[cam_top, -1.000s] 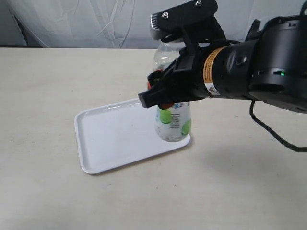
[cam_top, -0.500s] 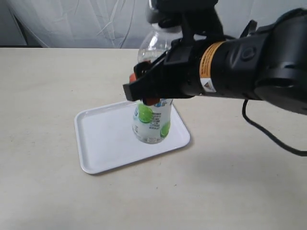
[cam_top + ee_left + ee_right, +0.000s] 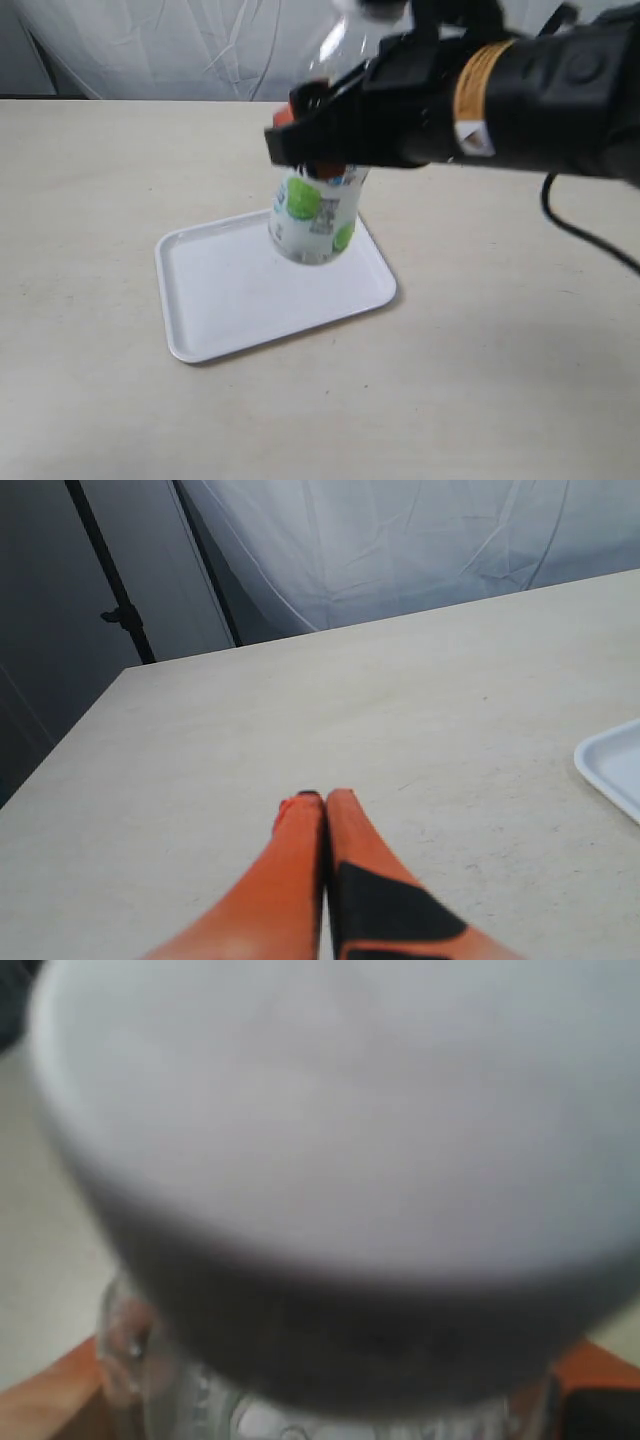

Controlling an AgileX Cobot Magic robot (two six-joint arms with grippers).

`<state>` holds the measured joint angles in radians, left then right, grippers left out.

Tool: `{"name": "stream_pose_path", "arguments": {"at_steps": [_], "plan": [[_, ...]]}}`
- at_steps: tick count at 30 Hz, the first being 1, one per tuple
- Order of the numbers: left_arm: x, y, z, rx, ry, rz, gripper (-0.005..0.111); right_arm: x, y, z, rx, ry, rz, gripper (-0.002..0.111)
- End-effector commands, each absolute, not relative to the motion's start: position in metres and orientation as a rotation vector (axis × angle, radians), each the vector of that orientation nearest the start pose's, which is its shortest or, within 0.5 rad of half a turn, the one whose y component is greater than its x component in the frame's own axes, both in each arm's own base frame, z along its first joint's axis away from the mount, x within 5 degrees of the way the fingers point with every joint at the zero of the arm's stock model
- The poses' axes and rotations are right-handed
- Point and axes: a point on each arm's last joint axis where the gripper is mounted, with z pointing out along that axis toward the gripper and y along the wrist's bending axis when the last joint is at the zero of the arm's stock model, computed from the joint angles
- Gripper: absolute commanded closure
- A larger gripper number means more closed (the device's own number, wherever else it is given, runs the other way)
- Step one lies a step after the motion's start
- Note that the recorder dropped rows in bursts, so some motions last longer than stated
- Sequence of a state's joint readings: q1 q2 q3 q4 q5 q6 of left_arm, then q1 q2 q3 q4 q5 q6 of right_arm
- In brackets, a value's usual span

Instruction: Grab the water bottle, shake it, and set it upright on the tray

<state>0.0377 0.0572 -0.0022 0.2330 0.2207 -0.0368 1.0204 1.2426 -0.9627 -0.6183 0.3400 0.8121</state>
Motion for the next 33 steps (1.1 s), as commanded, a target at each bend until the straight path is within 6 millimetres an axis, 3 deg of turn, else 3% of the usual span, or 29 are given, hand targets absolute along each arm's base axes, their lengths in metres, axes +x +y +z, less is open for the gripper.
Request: {"name": "stream_pose_path", "arguments": {"at_steps": [1,5,14,18,24,33], "plan": [[0.059,0.007,0.192,0.088,1.741,0.201,0.107,0.147,0.206,0.371,-0.650,1.843,0.643,0.109],[0.059,0.007,0.192,0.088,1.741,0.201,0.107,0.150,0.202,0.361,-0.643,1.928,0.549,0.109],[0.059,0.007,0.192,0.088,1.741,0.201,0.107,0.163,0.226,0.285,-0.805,2.100,0.398,0.109],[0.059,0.007,0.192,0.088,1.741,0.201,0.107,0.166,0.235,0.266,-0.846,2.134,0.389,0.109],[0.059,0.007,0.192,0.088,1.741,0.201,0.107,0.163,0.232,0.279,-0.832,2.081,0.437,0.109],[0.059,0.007,0.192,0.088,1.741,0.201,0.107,0.147,0.205,0.343,-0.727,1.893,0.563,0.109]]}}
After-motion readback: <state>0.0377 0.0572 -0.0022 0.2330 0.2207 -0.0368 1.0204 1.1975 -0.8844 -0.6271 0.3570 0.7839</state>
